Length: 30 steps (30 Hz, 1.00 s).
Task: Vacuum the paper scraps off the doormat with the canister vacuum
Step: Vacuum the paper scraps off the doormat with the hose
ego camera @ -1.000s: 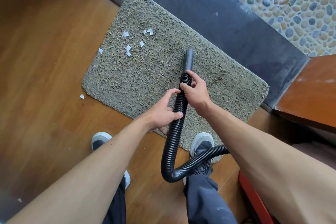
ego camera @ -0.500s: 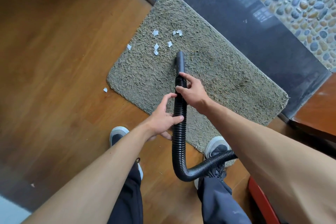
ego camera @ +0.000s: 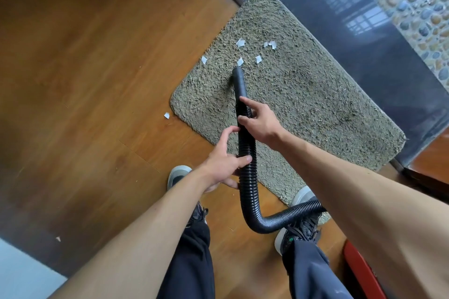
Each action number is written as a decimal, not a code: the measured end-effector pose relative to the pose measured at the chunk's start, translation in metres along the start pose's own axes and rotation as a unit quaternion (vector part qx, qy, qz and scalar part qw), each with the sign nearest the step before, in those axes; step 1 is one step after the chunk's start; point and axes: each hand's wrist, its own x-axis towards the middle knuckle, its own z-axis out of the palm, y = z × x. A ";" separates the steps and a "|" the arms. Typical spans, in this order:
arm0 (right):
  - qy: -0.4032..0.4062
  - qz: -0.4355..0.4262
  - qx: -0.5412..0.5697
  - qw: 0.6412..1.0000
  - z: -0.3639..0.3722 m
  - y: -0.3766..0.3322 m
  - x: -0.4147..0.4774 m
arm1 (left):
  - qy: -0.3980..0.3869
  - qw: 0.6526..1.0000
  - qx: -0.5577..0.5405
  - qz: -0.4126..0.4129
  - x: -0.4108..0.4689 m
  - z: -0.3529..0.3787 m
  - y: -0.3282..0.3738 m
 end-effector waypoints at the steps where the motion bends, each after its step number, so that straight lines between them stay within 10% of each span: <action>1: 0.001 -0.006 -0.006 1.000 0.003 -0.002 0.001 | 0.000 1.000 -0.003 -0.001 -0.001 -0.003 -0.001; 30: -0.005 -0.036 -0.063 0.997 0.054 -0.055 0.025 | 0.029 0.999 -0.017 0.011 -0.011 -0.073 0.005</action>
